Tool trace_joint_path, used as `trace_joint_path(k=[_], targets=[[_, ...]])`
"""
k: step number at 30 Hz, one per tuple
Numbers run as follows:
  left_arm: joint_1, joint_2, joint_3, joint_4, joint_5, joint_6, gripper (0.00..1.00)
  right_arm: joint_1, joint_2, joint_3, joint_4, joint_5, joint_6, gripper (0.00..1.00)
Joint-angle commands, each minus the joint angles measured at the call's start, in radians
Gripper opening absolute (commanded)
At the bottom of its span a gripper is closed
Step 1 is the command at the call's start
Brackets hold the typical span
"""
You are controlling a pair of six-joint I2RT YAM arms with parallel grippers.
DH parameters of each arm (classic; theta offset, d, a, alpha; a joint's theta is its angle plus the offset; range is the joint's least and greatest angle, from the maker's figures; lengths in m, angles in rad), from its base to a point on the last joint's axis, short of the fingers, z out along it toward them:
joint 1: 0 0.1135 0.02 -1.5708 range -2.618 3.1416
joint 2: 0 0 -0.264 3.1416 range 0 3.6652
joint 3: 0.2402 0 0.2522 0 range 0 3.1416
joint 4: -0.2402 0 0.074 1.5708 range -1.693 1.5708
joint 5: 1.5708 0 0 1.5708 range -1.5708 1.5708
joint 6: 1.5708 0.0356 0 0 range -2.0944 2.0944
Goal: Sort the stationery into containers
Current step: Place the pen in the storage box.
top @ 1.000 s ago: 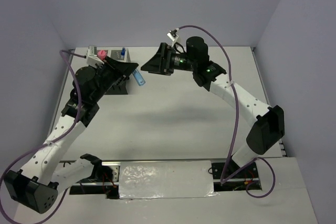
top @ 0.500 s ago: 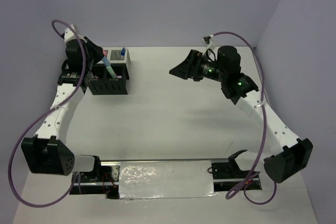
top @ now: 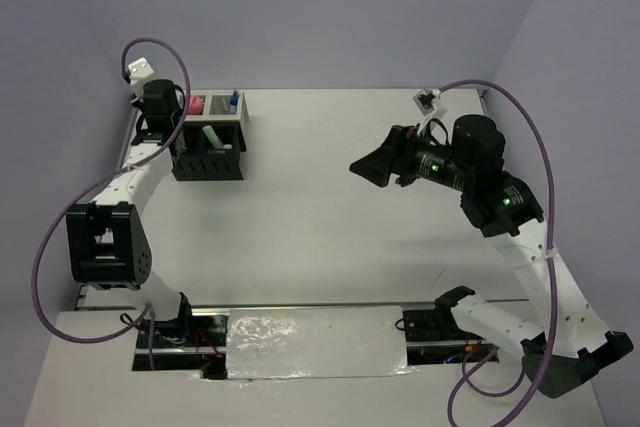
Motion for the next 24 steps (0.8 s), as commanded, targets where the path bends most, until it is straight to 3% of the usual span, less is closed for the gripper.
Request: trace_joint_path(k=[1, 7, 10, 13, 16, 18, 19, 24], targets=[[-0.003, -0.02, -0.054, 0.143, -0.049, 0.021, 0.0, 0.003, -0.023, 0.062, -0.07, -0.007, -0.037, 0.85], [0.0, -0.008, -0.123, 0.181, -0.025, -0.013, 0.01, 0.003, -0.019, 0.108, -0.108, -0.019, -0.056, 0.85], [0.0, 0.006, -0.118, 0.158, -0.028, -0.036, 0.08, 0.003, -0.006, 0.119, -0.102, -0.053, -0.041, 0.85], [0.003, -0.011, -0.141, 0.186, -0.02, -0.045, 0.35, 0.005, -0.005, 0.128, -0.085, -0.067, -0.033, 0.85], [0.006, -0.008, -0.128, 0.174, 0.002, -0.044, 0.4, 0.003, -0.009, 0.134, -0.085, -0.064, -0.039, 0.85], [0.006, -0.006, -0.118, 0.142, -0.001, -0.054, 0.55, 0.005, -0.011, 0.134, -0.085, -0.065, -0.044, 0.85], [0.008, -0.014, -0.115, 0.132, -0.005, -0.059, 0.72, 0.003, -0.011, 0.134, -0.087, -0.065, -0.045, 0.85], [0.006, -0.118, -0.115, 0.057, 0.031, -0.113, 0.98, 0.003, -0.022, 0.134, -0.094, -0.059, -0.053, 0.85]])
